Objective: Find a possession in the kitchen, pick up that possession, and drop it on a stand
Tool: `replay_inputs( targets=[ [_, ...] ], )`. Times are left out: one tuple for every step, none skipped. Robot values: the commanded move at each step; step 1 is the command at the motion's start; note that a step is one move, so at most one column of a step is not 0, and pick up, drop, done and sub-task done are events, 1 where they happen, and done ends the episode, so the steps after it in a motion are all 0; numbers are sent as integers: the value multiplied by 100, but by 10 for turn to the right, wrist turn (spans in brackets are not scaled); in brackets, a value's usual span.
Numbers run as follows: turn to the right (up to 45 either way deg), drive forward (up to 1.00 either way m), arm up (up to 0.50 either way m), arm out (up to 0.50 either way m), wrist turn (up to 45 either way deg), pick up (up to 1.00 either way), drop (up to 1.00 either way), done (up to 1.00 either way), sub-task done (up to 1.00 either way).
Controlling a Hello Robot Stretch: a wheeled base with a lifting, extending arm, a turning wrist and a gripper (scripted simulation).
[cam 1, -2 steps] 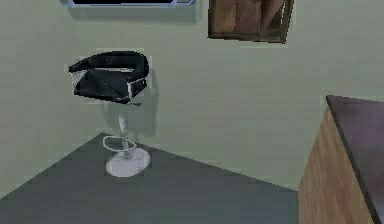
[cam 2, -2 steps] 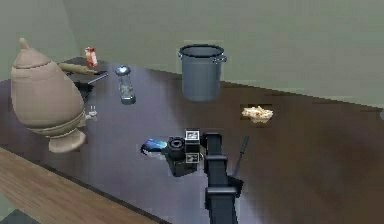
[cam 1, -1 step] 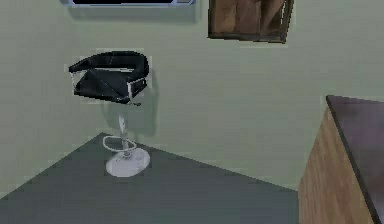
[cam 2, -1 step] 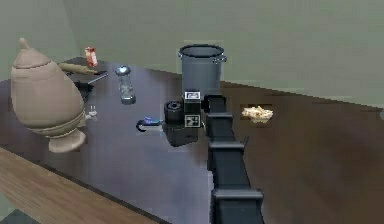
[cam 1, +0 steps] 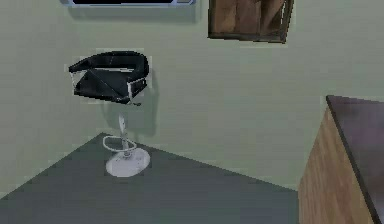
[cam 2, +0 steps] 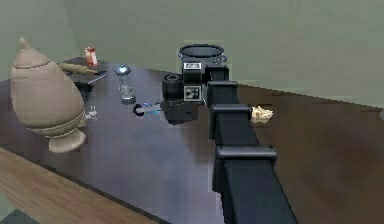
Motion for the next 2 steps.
replay_inputs(
  targets=[
    [0,0,0,0,-450,0,0,0,0],
    [0,0,0,0,-450,0,0,0,0]
  ],
)
